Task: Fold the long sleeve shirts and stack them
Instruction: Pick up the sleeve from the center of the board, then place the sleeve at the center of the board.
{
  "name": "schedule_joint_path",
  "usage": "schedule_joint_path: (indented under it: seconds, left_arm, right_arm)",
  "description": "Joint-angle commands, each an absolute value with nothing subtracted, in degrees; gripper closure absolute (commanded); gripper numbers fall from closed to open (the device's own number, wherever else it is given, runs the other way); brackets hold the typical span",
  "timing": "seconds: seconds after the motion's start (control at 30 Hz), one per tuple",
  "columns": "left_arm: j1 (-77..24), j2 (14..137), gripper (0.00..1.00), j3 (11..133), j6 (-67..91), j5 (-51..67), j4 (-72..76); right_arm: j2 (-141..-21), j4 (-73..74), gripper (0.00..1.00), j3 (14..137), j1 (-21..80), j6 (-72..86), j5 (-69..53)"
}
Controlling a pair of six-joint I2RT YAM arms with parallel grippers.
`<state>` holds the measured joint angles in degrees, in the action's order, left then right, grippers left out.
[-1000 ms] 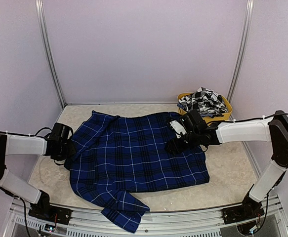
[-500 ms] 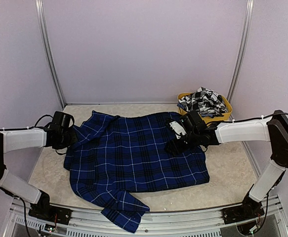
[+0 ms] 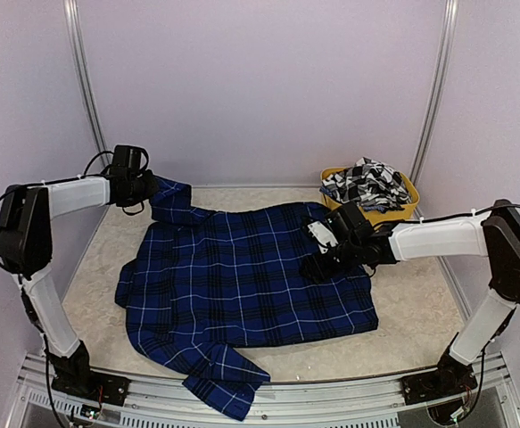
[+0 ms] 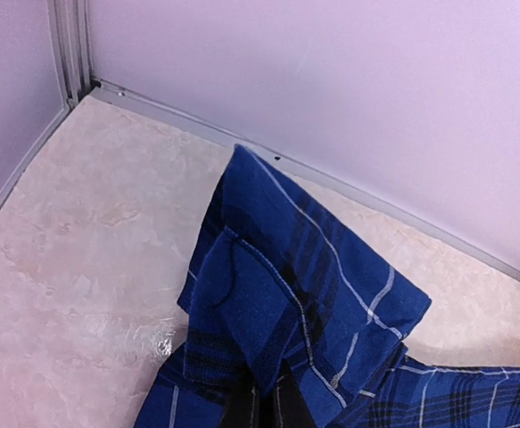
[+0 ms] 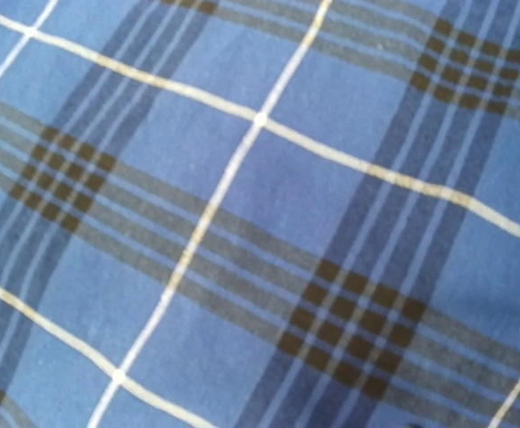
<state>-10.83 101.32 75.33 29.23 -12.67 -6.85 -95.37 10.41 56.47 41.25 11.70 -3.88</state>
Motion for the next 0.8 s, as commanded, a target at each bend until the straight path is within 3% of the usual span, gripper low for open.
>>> schedule_joint_path:
  seconds: [0.0,0.07,0.33,0.53,0.77]
  left_arm:
    - [-9.98,113.35,0.95,80.83,27.35,-8.61,-11.18]
    - [-10.36,115.67,0.92,79.82,27.52,-7.81,-10.40]
    - [-10.68,112.30,0.56,72.01,28.02,-5.71,-7.49]
    - [-11.52,98.90,0.36,60.82,29.17,-4.22,-5.30]
    - [-19.47,79.17,0.21,46.68,30.59,-0.39,-4.94]
  right_arm:
    - [-93.07,11.06,0.36,55.55,41.86,12.42,-3.08]
    - [-92.48,11.40,0.36,55.30,41.87,12.52,-2.79]
    - [-90.80,12.25,0.36,54.68,41.94,13.09,-2.52]
    - [-87.30,14.36,0.35,52.92,43.63,14.02,-2.14]
    - [-80.04,13.20,0.29,47.95,55.10,13.49,-9.67]
